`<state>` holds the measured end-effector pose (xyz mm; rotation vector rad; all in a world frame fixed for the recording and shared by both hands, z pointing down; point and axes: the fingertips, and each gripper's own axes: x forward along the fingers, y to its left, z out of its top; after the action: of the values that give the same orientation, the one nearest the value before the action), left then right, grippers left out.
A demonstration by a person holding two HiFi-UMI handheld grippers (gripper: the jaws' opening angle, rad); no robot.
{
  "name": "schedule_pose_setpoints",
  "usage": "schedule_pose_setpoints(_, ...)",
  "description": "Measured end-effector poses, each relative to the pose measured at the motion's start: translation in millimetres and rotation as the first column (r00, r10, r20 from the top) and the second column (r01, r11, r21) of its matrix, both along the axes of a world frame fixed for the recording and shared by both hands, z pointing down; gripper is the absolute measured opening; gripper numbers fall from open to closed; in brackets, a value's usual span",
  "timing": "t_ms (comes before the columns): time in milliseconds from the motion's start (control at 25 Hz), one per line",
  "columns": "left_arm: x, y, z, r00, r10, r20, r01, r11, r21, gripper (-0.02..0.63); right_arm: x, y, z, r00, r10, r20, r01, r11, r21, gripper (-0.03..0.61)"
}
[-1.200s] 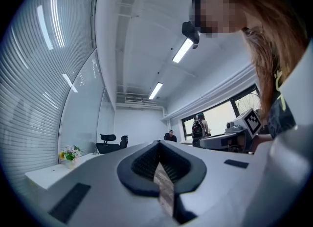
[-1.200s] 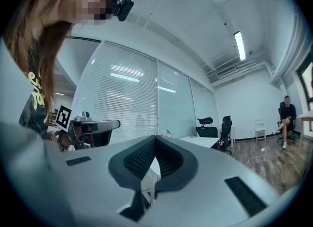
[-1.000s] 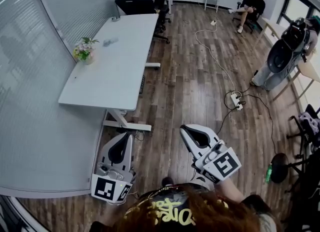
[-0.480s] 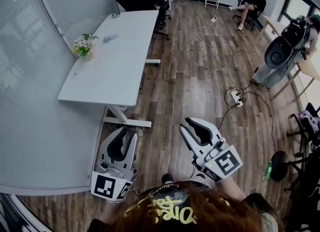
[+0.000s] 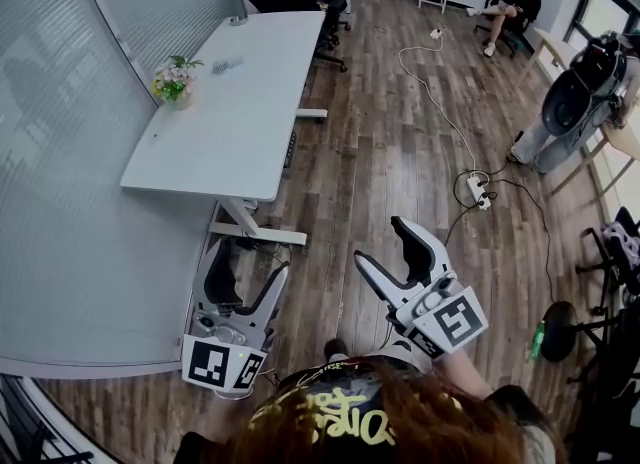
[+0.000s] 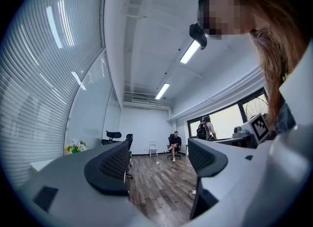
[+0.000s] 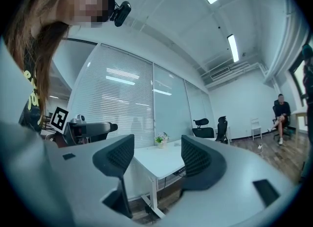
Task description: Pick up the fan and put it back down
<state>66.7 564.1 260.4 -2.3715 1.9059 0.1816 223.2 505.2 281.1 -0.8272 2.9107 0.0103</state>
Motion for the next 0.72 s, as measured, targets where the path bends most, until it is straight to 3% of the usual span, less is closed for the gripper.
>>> schedule_pose_setpoints(720,-1.8,7.2,-3.1,1.000,0.007,-0.011,-0.007,1.000,0.003,0.380,-2.9,10.4,-0.5,1.000,-0.008,0.001,0.008,1.000,-0.008,0.284)
